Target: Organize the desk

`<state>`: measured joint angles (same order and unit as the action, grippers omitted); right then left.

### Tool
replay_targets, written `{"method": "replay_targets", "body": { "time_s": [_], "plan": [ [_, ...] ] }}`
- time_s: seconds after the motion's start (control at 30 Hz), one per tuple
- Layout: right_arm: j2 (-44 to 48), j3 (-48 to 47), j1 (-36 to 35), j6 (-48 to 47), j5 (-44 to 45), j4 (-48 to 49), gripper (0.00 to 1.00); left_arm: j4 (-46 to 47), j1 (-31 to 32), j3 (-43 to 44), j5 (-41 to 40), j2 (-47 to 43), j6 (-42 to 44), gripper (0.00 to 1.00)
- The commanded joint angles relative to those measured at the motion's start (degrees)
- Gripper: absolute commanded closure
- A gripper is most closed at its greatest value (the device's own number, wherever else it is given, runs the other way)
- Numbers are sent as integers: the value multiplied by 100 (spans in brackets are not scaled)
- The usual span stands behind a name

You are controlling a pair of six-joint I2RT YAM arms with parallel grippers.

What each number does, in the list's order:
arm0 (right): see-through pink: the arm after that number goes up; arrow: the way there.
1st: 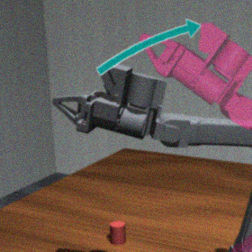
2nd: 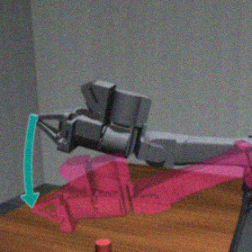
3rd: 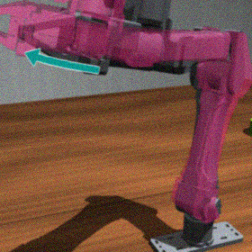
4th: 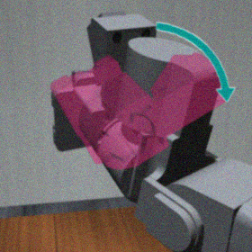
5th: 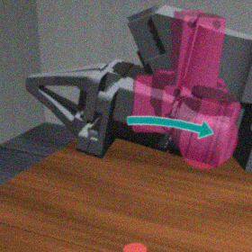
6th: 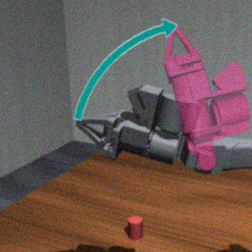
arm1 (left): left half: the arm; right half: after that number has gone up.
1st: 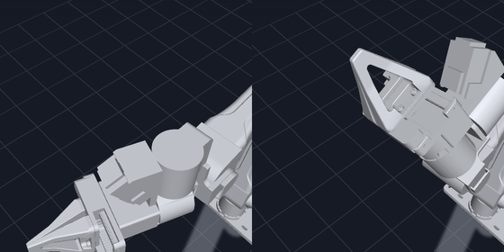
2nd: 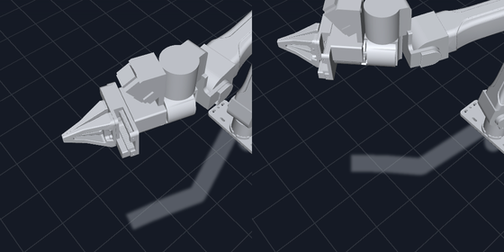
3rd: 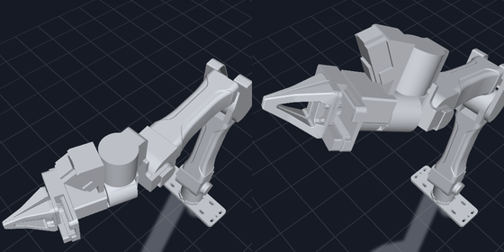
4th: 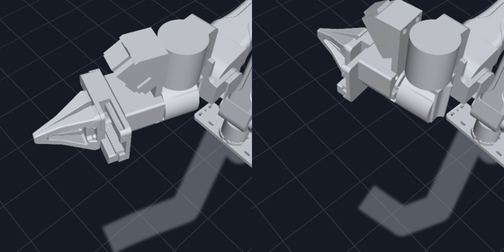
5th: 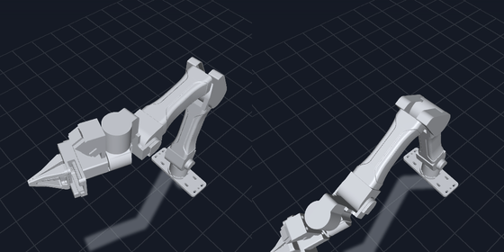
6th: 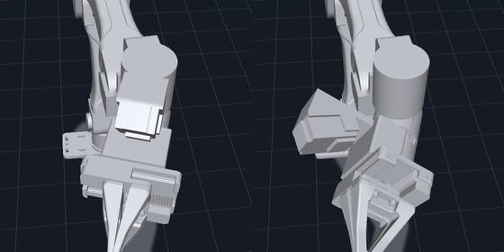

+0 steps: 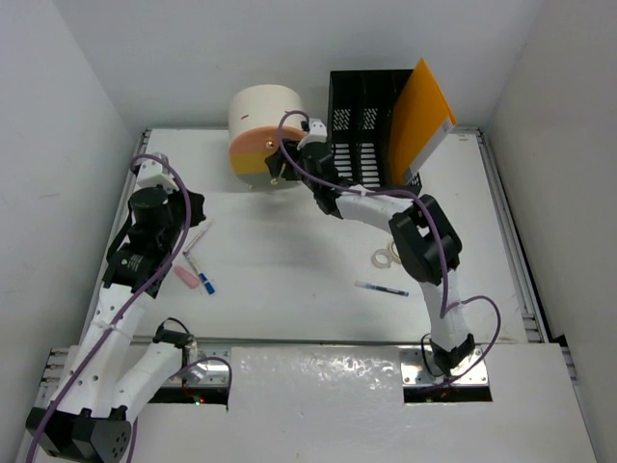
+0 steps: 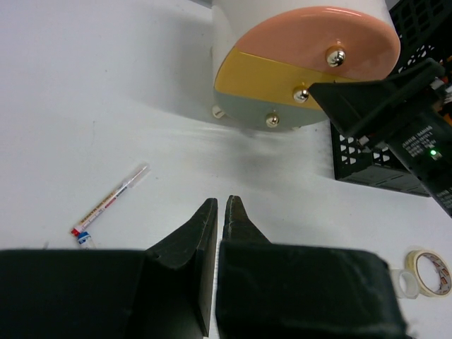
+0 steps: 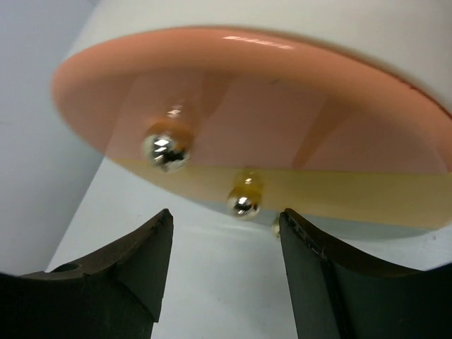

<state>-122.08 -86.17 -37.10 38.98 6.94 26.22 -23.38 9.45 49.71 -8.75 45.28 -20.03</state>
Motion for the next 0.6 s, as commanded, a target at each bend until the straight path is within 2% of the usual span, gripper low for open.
{"method": "replay_targets", "body": {
  "time_s": [0.0, 0.17, 0.57],
  "plan": [
    [-272, -426, 98, 654, -105, 235, 41, 123, 39, 12, -21, -54, -18, 100],
    [-509, -699, 133, 865, -70, 85, 42, 96, 39, 21, -91, -72, 8, 100],
    [-747, -401, 230, 1489, -246, 1183, 45, 105, 39, 12, -126, -45, 26, 100]
  ]
}}
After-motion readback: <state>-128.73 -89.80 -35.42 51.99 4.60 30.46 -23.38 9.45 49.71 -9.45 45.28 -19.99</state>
